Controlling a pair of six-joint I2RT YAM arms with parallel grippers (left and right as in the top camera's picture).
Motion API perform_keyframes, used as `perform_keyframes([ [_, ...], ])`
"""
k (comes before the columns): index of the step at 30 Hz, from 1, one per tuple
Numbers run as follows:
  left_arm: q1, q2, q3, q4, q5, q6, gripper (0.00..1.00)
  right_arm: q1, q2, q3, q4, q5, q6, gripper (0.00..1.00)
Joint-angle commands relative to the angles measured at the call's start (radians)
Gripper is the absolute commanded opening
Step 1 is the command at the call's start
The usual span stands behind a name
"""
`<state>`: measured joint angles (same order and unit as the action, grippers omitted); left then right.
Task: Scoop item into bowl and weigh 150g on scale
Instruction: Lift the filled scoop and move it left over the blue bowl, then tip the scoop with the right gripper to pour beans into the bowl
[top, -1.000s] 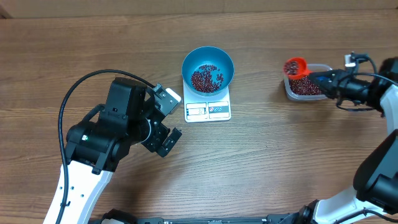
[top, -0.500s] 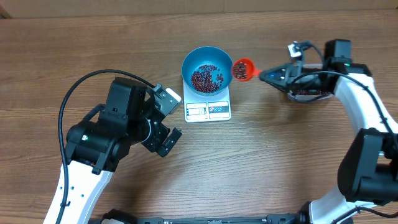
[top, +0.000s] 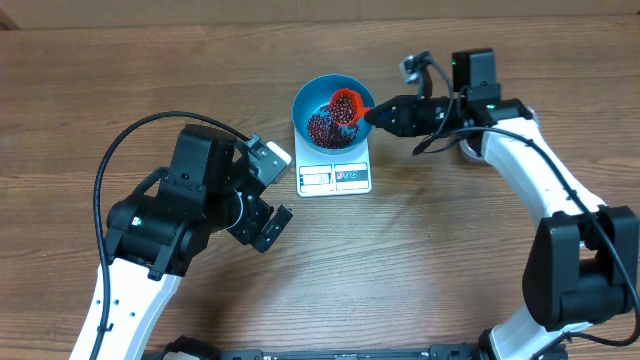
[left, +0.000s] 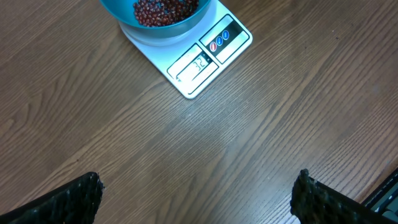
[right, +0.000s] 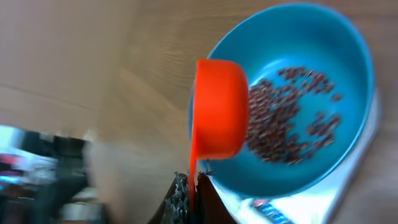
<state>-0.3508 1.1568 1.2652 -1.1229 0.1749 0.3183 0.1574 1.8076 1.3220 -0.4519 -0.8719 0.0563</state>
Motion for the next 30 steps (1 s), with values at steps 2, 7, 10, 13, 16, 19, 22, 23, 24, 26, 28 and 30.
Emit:
perform_keyframes([
  [2,0.004,0.002,0.020,0.001,-0.006,0.018,1.00,0.032,0.004,0.006,0.029,0.202,-0.228,0.04],
  [7,0.004,0.002,0.020,0.001,-0.006,0.018,1.00,0.050,0.004,0.007,0.085,0.271,-0.302,0.04],
  [10,0.004,0.002,0.020,0.001,-0.006,0.018,1.00,0.062,0.004,0.007,0.095,0.321,-0.347,0.04],
  [13,0.004,0.002,0.020,0.001,-0.006,0.018,1.00,0.079,0.003,0.007,0.095,0.374,-0.380,0.04],
  [16,0.004,0.002,0.020,0.001,-0.006,0.018,1.00,0.097,0.001,0.007,0.095,0.426,-0.407,0.04],
  [19,0.004,0.002,0.020,0.001,-0.006,0.018,1.00,0.122,-0.003,0.007,0.095,0.517,-0.429,0.04],
  [22,0.004,0.002,0.020,0.001,-0.006,0.018,1.00,0.139,-0.011,0.007,0.091,0.577,-0.433,0.04],
  [23,0.004,0.002,0.020,0.001,-0.006,0.018,1.00,0.144,-0.016,0.007,0.091,0.590,-0.433,0.04],
  [24,0.004,0.002,0.020,0.001,-0.006,0.018,1.00,0.148,-0.021,0.007,0.091,0.596,-0.433,0.04],
  [26,0.004,0.002,0.020,0.001,-0.006,0.018,1.00,0.153,-0.035,0.007,0.089,0.602,-0.451,0.04],
  [28,0.004,0.002,0.020,0.001,-0.006,0.018,1.00,0.158,-0.055,0.007,0.088,0.614,-0.458,0.04],
  [30,0.004,0.002,0.020,0.001,-0.006,0.018,1.00,0.158,-0.076,0.007,0.087,0.619,-0.458,0.04],
])
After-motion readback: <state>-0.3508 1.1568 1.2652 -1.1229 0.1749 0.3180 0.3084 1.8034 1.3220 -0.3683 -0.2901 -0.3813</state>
